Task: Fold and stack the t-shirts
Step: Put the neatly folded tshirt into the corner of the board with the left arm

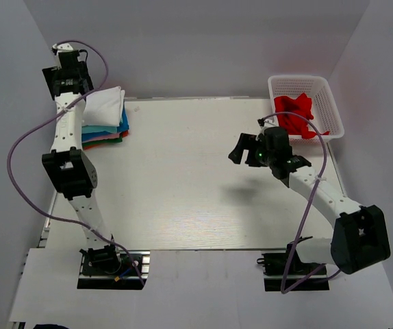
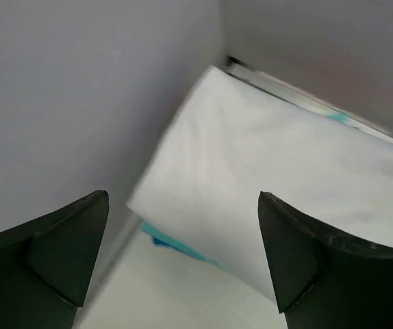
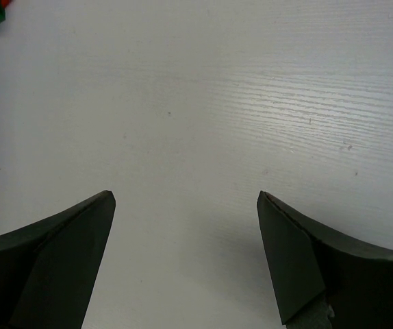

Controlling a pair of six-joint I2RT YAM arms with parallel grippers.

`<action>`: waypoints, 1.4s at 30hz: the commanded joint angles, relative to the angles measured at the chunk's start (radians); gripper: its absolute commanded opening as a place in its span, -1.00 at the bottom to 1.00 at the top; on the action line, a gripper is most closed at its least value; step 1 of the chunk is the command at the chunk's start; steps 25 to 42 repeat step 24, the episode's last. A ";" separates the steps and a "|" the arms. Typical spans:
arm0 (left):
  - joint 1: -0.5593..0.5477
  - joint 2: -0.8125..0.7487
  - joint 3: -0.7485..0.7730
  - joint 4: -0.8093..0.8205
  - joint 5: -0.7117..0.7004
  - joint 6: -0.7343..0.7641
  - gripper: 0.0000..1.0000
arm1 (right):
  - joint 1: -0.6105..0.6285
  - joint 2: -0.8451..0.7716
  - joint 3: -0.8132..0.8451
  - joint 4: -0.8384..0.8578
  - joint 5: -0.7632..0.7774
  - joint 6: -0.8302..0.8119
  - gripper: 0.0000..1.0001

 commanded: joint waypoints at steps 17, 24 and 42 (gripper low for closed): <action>-0.217 -1.010 -1.328 0.284 0.521 -0.613 0.99 | 0.000 -0.330 -0.306 0.015 0.130 -0.042 0.80; -0.226 -1.061 -1.259 0.183 0.409 -0.613 0.99 | 0.000 -0.384 -0.343 0.058 0.158 -0.062 0.80; -0.226 -1.061 -1.259 0.183 0.409 -0.613 0.99 | 0.000 -0.384 -0.343 0.058 0.158 -0.062 0.80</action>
